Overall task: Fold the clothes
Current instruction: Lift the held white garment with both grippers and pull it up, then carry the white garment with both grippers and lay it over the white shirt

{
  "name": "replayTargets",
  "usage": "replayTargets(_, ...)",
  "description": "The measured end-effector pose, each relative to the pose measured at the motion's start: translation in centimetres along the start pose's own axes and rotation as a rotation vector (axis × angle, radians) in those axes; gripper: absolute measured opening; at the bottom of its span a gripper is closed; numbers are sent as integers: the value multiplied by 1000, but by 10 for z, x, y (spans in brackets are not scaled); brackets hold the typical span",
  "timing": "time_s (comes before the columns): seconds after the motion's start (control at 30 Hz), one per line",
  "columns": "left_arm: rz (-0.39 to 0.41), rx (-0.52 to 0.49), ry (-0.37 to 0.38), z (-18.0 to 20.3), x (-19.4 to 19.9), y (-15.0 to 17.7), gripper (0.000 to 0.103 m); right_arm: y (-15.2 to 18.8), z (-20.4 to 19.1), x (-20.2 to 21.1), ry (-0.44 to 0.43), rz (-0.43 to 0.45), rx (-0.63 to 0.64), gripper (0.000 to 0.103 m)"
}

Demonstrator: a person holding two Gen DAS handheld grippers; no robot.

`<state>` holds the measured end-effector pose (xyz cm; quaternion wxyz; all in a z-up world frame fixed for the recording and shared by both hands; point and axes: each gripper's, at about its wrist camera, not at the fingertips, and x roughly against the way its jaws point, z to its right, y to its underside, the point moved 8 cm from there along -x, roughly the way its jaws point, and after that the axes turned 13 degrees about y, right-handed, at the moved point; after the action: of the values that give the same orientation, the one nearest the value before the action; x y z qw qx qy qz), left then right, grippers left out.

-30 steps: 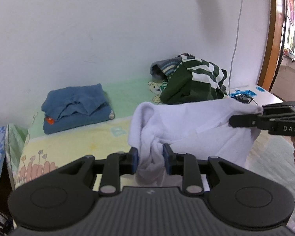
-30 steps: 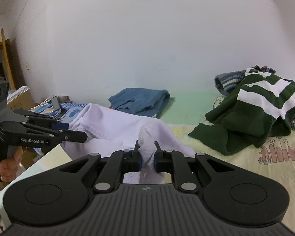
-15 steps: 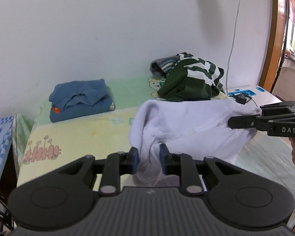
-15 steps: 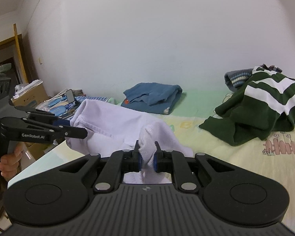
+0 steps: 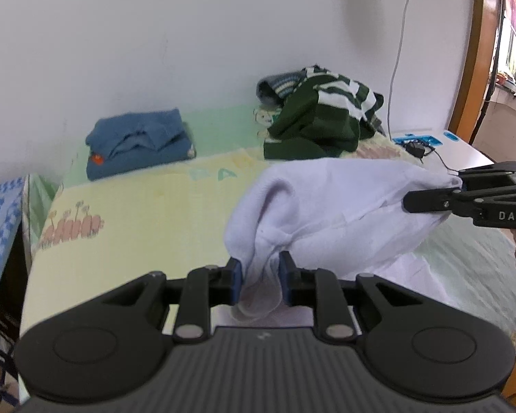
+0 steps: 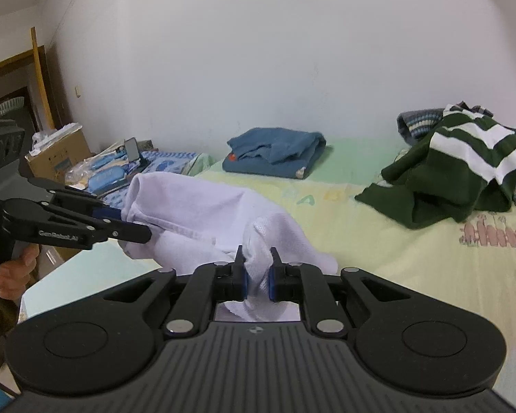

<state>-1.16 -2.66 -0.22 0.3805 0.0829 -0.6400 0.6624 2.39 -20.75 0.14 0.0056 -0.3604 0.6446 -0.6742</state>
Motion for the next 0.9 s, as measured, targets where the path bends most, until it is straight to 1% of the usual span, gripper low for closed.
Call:
replayTargets(0.3, -27, 8, -2, 9, 2, 21, 20, 19, -10, 8, 29, -29, 5, 12)
replayTargets(0.5, -38, 14, -15, 7, 1, 25, 20, 28, -13, 9, 32, -34, 36, 12)
replayTargets(0.57, -47, 15, -16, 7, -4, 26, 20, 33, -16, 7, 30, -39, 52, 17)
replayTargets(0.63, -52, -2, -20, 8, -8, 24, 20, 42, -20, 5, 33, -43, 86, 36)
replayTargets(0.67, -55, -12, -23, 9, -10, 24, 20, 47, -24, 5, 34, -47, 117, 39)
replayTargets(0.8, -58, -17, -26, 8, -11, 22, 20, 67, -39, 6, 30, -49, 245, 41)
replayTargets(0.9, -61, -20, -28, 7, -12, 21, 21, 80, -51, 6, 46, -33, 377, 46)
